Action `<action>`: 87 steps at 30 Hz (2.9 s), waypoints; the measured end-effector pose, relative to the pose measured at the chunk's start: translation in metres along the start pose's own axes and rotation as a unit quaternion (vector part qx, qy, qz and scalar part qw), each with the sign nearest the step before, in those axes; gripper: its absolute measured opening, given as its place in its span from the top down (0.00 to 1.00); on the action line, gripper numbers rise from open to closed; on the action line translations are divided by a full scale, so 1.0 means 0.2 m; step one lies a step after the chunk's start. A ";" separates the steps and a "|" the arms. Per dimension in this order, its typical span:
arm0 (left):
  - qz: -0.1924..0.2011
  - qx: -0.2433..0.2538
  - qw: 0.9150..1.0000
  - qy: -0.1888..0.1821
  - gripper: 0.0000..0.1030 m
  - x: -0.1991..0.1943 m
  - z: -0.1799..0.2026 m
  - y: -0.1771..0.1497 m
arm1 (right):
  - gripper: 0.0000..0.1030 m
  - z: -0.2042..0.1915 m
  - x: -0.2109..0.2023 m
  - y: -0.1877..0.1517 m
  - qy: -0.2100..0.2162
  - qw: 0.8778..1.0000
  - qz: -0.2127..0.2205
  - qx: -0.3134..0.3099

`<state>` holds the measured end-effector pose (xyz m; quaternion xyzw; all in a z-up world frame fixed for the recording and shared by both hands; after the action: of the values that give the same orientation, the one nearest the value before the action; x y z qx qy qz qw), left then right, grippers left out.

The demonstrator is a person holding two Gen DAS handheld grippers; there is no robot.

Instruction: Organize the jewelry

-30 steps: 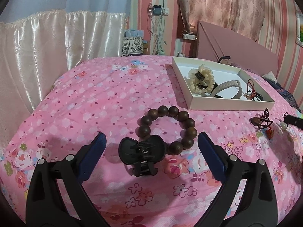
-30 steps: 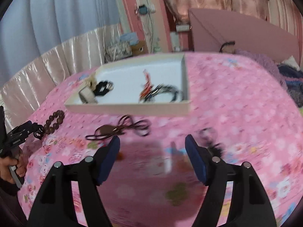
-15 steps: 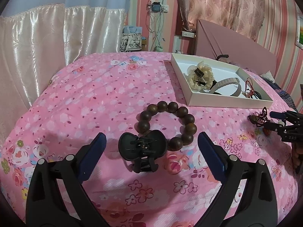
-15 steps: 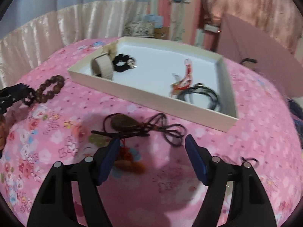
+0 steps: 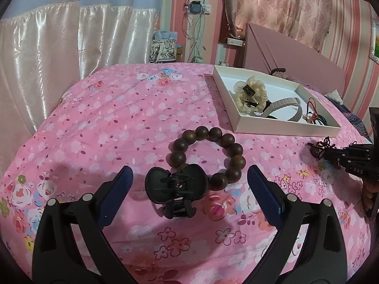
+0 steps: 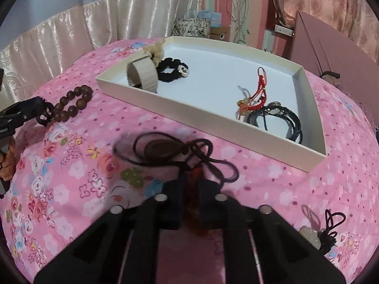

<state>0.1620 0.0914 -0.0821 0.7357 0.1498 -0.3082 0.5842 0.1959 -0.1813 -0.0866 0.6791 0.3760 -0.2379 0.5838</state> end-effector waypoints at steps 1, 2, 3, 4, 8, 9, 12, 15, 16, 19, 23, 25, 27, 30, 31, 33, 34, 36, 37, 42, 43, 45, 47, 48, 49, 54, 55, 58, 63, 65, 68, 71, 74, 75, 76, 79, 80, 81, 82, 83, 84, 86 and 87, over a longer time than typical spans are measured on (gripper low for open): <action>0.000 -0.001 1.000 0.000 0.07 0.00 0.00 0.00 | 0.94 0.00 -0.01 0.00 0.005 1.000 0.003 0.005; 0.000 -0.001 1.000 0.000 0.07 0.00 0.00 0.00 | 0.95 0.01 -0.03 0.01 0.011 1.000 0.011 0.017; 0.000 -0.002 1.000 -0.001 0.07 0.00 0.00 0.00 | 0.95 0.01 -0.04 0.01 0.015 0.999 0.016 0.023; -0.002 -0.003 1.000 -0.002 0.07 0.01 0.00 0.00 | 0.95 0.02 -0.06 0.02 0.022 0.999 0.023 0.032; -0.008 -0.007 1.000 -0.003 0.09 0.02 -0.01 0.00 | 0.95 0.03 -0.08 0.02 0.025 0.998 0.030 0.043; -0.009 -0.006 1.000 -0.004 0.09 0.02 -0.01 0.00 | 0.95 0.04 -0.08 0.02 0.026 0.998 0.032 0.045; -0.017 -0.004 1.000 -0.005 0.13 0.04 0.00 -0.01 | 0.95 0.04 -0.09 0.03 0.029 0.998 0.033 0.050; -0.033 -0.005 0.999 -0.012 0.41 0.07 0.00 -0.02 | 0.95 0.05 -0.09 0.03 0.033 0.997 0.033 0.056; -0.035 -0.005 0.999 -0.016 0.49 0.07 0.01 -0.03 | 0.95 0.04 -0.09 0.03 0.033 0.997 0.033 0.058; -0.032 -0.017 0.999 -0.025 0.57 0.07 0.00 -0.04 | 0.95 0.06 -0.10 0.03 0.036 0.996 0.038 0.066; -0.015 -0.020 1.000 -0.017 0.58 0.04 -0.01 -0.02 | 0.96 0.08 -0.17 0.06 0.048 0.994 0.059 0.081; -0.005 -0.013 1.000 -0.015 0.58 0.01 -0.01 0.02 | 0.96 0.08 -0.22 0.09 0.054 0.993 0.072 0.081; 0.004 -0.006 1.000 -0.013 0.58 -0.02 -0.01 0.07 | 0.96 0.07 -0.29 0.15 0.064 0.991 0.088 0.080; 0.027 0.004 1.000 -0.011 0.58 -0.08 0.00 0.18 | 0.96 0.04 -0.40 0.24 0.075 0.989 0.109 0.070; 0.032 0.006 0.999 -0.010 0.58 -0.09 -0.01 0.21 | 0.96 0.03 -0.42 0.27 0.074 0.989 0.114 0.065; 0.042 0.008 0.999 -0.009 0.58 -0.11 -0.01 0.26 | 0.96 0.03 -0.46 0.31 0.074 0.988 0.121 0.059; 0.046 0.010 0.999 -0.010 0.58 -0.12 0.00 0.28 | 0.96 0.03 -0.46 0.32 0.076 0.988 0.120 0.059; 0.050 0.012 0.999 -0.012 0.58 -0.12 0.01 0.30 | 0.96 0.03 -0.41 0.31 0.091 0.989 0.099 0.067; 0.049 0.012 0.999 -0.014 0.58 -0.12 0.02 0.30 | 0.96 0.02 -0.37 0.31 0.091 0.989 0.090 0.069; 0.036 0.008 0.999 -0.025 0.58 -0.07 0.05 0.25 | 0.93 -0.02 -0.16 0.25 0.075 0.993 0.056 0.079; 0.034 0.009 0.999 -0.026 0.58 -0.07 0.05 0.25 | 0.93 -0.02 -0.11 0.23 0.072 0.993 0.043 0.084; 0.032 0.010 0.999 -0.025 0.58 -0.06 0.06 0.23 | 0.92 0.01 -0.02 0.19 0.051 0.994 0.026 0.093; 0.029 0.012 0.999 -0.023 0.58 -0.07 0.05 0.21 | 0.60 0.03 0.01 0.16 0.046 0.994 0.022 0.101; 0.028 0.013 0.999 -0.021 0.58 -0.06 0.05 0.21 | 0.39 0.04 0.01 0.15 0.050 0.993 0.025 0.107; 0.025 0.013 0.999 -0.020 0.57 -0.06 0.04 0.19 | 0.35 0.04 0.00 0.14 0.049 0.992 0.031 0.111; 0.019 0.010 1.000 -0.021 0.57 -0.03 0.04 0.17 | 0.36 0.04 0.05 0.09 0.017 0.994 0.009 0.103; 0.018 0.010 1.000 -0.023 0.57 -0.02 0.05 0.18 | 0.36 0.04 0.05 0.08 0.009 0.995 0.005 0.101; 0.018 0.012 0.999 -0.026 0.57 -0.01 0.06 0.18 | 0.36 0.04 0.04 0.05 0.011 0.995 0.001 0.098; 0.022 0.019 0.999 -0.025 0.57 -0.03 0.06 0.20 | 0.29 0.11 -0.06 0.11 0.078 0.991 0.003 0.108; 0.023 0.018 0.999 -0.025 0.57 -0.04 0.06 0.20 | 0.25 0.12 -0.09 0.11 0.080 0.994 -0.007 0.073; 0.025 0.016 0.999 -0.023 0.57 -0.05 0.05 0.20 | 0.25 0.11 -0.09 0.06 0.048 0.999 -0.024 -0.006; 0.021 0.015 0.999 -0.026 0.57 -0.03 0.06 0.19 | 0.26 0.12 -0.03 0.01 0.011 0.998 -0.037 -0.043; 0.016 0.017 0.999 -0.033 0.57 0.01 0.08 0.19 | 0.31 0.10 0.02 0.00 0.016 0.998 -0.033 -0.051; 0.014 0.017 0.999 -0.035 0.57 0.02 0.09 0.19 | 0.41 0.08 0.02 0.00 0.024 0.998 -0.033 -0.045; 0.012 0.020 0.999 -0.038 0.57 0.03 0.10 0.19 | 0.48 0.07 0.03 0.01 0.032 0.998 -0.031 -0.040; 0.007 0.026 0.999 -0.039 0.57 0.06 0.12 0.19 | 0.81 0.03 0.04 0.03 0.032 0.998 -0.025 -0.043; 0.006 0.026 0.999 -0.039 0.57 0.07 0.13 0.19 | 0.86 0.02 0.04 0.03 0.031 0.998 -0.022 -0.042; 0.006 0.025 0.999 -0.039 0.58 0.07 0.12 0.19 | 0.90 0.02 0.03 0.03 0.029 0.998 -0.018 -0.043; 0.007 0.024 0.999 -0.038 0.58 0.07 0.12 0.19 | 0.90 0.01 0.02 0.03 0.027 0.999 -0.013 -0.043; 0.008 0.023 0.999 -0.037 0.58 0.06 0.11 0.19 | 0.90 0.02 0.00 0.03 0.027 0.999 -0.008 -0.037; 0.011 0.018 0.999 -0.033 0.58 0.05 0.08 0.19 | 0.90 0.02 -0.02 0.04 0.030 0.999 -0.001 -0.028; 0.015 0.012 0.999 -0.029 0.58 0.03 0.05 0.19 | 0.90 0.03 -0.06 0.05 0.041 0.999 0.007 -0.017; 0.017 0.010 0.999 -0.029 0.58 0.02 0.03 0.20 | 0.90 0.02 -0.08 0.06 0.043 0.999 0.014 -0.017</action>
<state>0.1869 0.0737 -0.0547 0.7350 0.1173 -0.3210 0.5857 0.1967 -0.1896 -0.0675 0.6841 0.3948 -0.1938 0.5818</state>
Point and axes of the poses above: each gripper's, at about its wrist camera, not at the fingertips, and x roughly the way its jaws point, z to its right, y to its top, the point moved 8 cm from there along x, roughly the way its jaws point, and after that the axes turned 15 degrees about x, right-handed, at the moved point
